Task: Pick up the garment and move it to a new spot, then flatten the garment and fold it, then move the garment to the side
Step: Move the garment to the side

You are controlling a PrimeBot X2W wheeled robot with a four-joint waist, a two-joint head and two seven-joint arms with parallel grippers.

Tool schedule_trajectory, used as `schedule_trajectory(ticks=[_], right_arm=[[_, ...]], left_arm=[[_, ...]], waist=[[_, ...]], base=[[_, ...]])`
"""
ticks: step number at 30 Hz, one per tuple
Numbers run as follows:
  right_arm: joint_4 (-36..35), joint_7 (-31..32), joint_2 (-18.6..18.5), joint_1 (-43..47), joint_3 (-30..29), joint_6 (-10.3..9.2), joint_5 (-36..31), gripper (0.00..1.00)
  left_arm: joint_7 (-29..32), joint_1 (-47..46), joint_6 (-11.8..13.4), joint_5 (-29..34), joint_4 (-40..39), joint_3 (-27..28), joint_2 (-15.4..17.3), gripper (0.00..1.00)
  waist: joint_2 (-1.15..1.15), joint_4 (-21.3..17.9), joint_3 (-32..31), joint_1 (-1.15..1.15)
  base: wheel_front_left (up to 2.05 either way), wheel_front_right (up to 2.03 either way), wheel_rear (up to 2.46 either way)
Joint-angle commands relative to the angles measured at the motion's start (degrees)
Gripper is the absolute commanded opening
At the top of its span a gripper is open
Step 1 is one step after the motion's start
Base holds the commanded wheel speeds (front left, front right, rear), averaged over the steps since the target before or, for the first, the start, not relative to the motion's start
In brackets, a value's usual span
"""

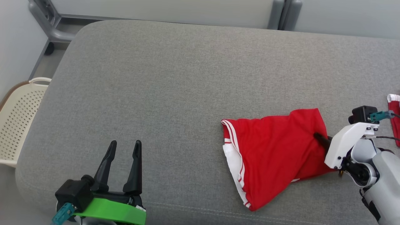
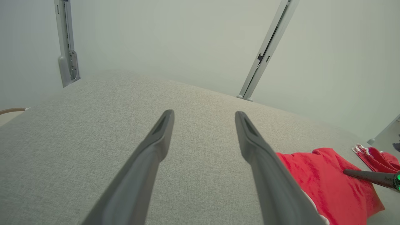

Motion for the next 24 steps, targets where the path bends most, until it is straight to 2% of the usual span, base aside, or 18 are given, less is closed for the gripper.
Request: schedule_trajectory(ticks=[1, 9, 18, 24], right_arm=[[0.3, -1.0, -0.9, -0.9, -0.4, -0.04, -0.4, 0.0], [0.2, -3.4, -3.3, -3.5, -2.3, -0.04, -1.7, 0.0], [-1.5, -2.7, -5.2, -4.3, -4.6, -0.04, -3.8, 0.0], [-2.8, -1.6, -4.7, -5.2, -4.6, -0.03, -5.2, 0.0]], left_arm=[[-0.3, -0.1, 0.4, -0.1, -0.2, 0.1, 0.3, 1.0], [-0.5, 0.3, 0.1, -0.4, 0.0, -0.4, 0.0, 1.0], [-0.7, 0.0, -0.2, -0.4, 0.2, -1.2, -0.6, 1.0], [-0.7, -1.1, -0.4, -0.2, 0.6, -1.4, -0.8, 1.0]], waist=[[0.0, -0.9, -0.2, 0.0], [0.0, -5.9, -1.1, 0.0], [0.0, -14.7, -1.5, 0.0], [0.0, -20.2, -1.2, 0.0]], base=[[0.0, 0.0, 0.0], [0.0, 0.0, 0.0], [0.0, 0.0, 0.0], [0.0, 0.0, 0.0]])
